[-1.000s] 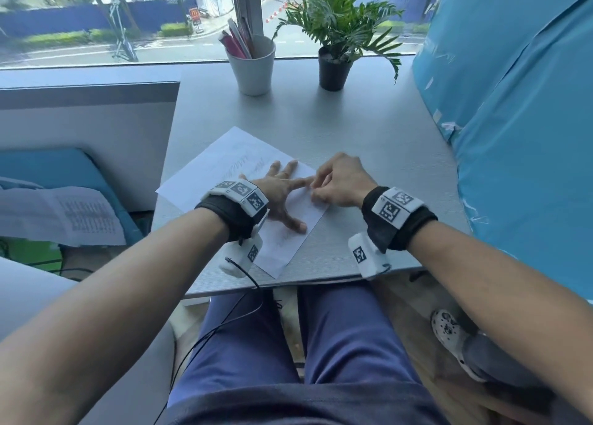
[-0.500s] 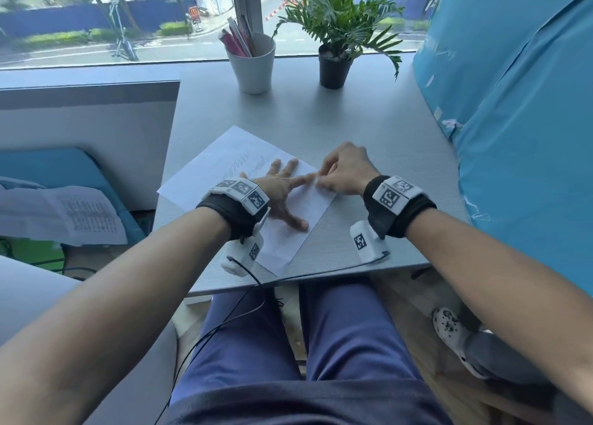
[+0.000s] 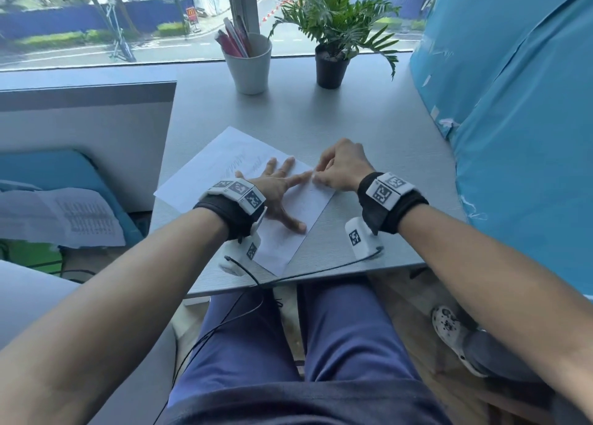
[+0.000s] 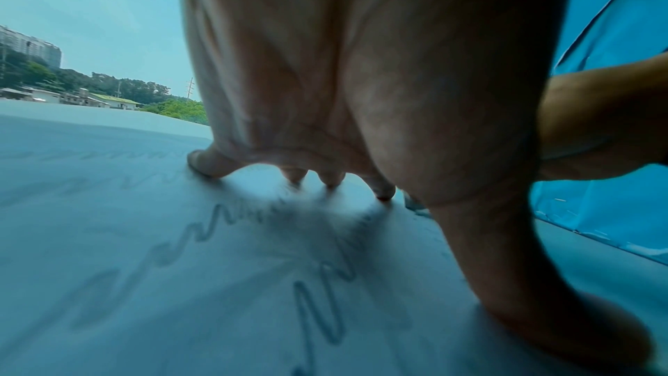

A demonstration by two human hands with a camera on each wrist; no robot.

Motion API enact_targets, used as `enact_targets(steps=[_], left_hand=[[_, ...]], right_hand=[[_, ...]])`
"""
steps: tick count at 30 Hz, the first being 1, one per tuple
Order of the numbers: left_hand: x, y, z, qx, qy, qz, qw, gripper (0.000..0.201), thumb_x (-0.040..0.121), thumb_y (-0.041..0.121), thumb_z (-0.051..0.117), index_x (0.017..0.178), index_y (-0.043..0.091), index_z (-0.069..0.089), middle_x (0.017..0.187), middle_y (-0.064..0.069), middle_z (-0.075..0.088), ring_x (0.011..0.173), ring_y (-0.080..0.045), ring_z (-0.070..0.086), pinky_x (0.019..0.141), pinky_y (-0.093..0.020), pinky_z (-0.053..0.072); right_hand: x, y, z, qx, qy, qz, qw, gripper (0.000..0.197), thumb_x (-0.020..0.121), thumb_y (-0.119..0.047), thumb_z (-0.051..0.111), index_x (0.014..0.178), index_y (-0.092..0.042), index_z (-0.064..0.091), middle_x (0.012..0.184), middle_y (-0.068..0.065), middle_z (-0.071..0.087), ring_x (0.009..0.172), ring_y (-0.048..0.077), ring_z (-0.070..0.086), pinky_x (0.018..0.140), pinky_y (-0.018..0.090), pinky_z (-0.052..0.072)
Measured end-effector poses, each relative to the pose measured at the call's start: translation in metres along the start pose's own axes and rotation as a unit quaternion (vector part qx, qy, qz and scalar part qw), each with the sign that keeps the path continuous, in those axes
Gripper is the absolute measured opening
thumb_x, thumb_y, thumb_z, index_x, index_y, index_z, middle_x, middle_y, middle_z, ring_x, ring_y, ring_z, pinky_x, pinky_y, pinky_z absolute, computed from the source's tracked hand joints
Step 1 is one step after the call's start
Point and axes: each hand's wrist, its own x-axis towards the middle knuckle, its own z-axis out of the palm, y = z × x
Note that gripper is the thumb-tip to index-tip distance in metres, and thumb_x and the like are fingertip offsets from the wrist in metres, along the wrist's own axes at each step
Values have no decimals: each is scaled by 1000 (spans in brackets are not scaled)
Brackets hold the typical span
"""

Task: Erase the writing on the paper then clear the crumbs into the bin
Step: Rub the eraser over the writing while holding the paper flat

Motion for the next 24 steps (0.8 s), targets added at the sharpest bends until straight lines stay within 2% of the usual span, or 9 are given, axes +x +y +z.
enact_targets(steps=[3, 8, 11, 13, 16, 19, 20, 22, 24], left_hand=[[-1, -1, 2, 5, -5, 2, 1000, 137, 48, 79, 79, 148, 56, -11, 157, 16, -34, 146, -20, -31, 99, -84, -3], [-1, -1, 4, 6, -3, 3, 1000, 143, 42, 79, 81, 148, 56, -13, 157, 17, -34, 145, -20, -32, 98, -84, -5], [-1, -1, 3, 11, -8, -3, 1000, 145, 41, 81, 79, 149, 53, -13, 155, 17, -37, 145, -19, -33, 98, -85, -4], [-1, -1, 3, 5, -6, 3, 1000, 144, 41, 79, 81, 148, 56, -12, 156, 17, -35, 145, -20, -33, 98, -84, -5], [-1, -1, 3, 3, -5, 3, 1000, 144, 40, 79, 81, 148, 57, -12, 157, 18, -34, 145, -20, -32, 98, -85, -5], [0, -2, 4, 5, -6, -1, 1000, 145, 38, 81, 80, 148, 55, -12, 156, 18, -36, 145, -19, -33, 98, -85, -5], [0, -2, 4, 3, -5, 2, 1000, 145, 39, 80, 80, 148, 56, -12, 156, 18, -36, 145, -19, -33, 98, -85, -6], [-1, -1, 3, 3, -5, 4, 1000, 144, 41, 79, 81, 148, 57, -12, 157, 18, -34, 145, -20, -32, 97, -84, -6], [-2, -1, 3, 5, -6, 1, 1000, 144, 41, 79, 81, 148, 56, -12, 157, 17, -34, 145, -20, -32, 97, -84, -5]], right_hand=[[-15, -4, 11, -14, -72, -52, 996, 11, 68, -18, 83, 78, -17, 79, 71, -7, 67, 71, 6, 65, 65, 16, 52], [-6, 4, 2, -1, 5, 3, 1000, 10, 70, -18, 80, 80, -16, 79, 74, -4, 68, 73, 8, 65, 62, 15, 48], [-24, -7, 17, -13, -85, -64, 994, 8, 69, -15, 82, 76, -16, 78, 73, -5, 68, 68, 5, 65, 63, 15, 53], [-13, -2, 7, -7, -55, -20, 998, 11, 67, -16, 83, 77, -18, 78, 69, -9, 67, 65, 1, 62, 55, 8, 47], [-8, 1, 2, -3, -3, 2, 1000, 10, 70, -17, 82, 79, -16, 79, 73, -4, 69, 70, 6, 64, 59, 11, 46], [-28, -10, 17, -36, -87, -77, 993, 7, 70, -16, 81, 76, -16, 78, 72, -4, 69, 67, 6, 64, 63, 16, 51], [-25, -8, 13, -36, -88, -62, 994, 8, 69, -17, 82, 76, -17, 78, 70, -6, 69, 66, 4, 63, 61, 14, 50], [-11, -1, 1, -5, -31, -2, 1000, 10, 68, -18, 83, 77, -18, 79, 70, -5, 68, 67, 5, 62, 57, 11, 45], [-9, 0, 3, -8, 0, -1, 1000, 10, 69, -18, 81, 78, -16, 79, 72, -2, 69, 71, 9, 64, 60, 14, 46]])
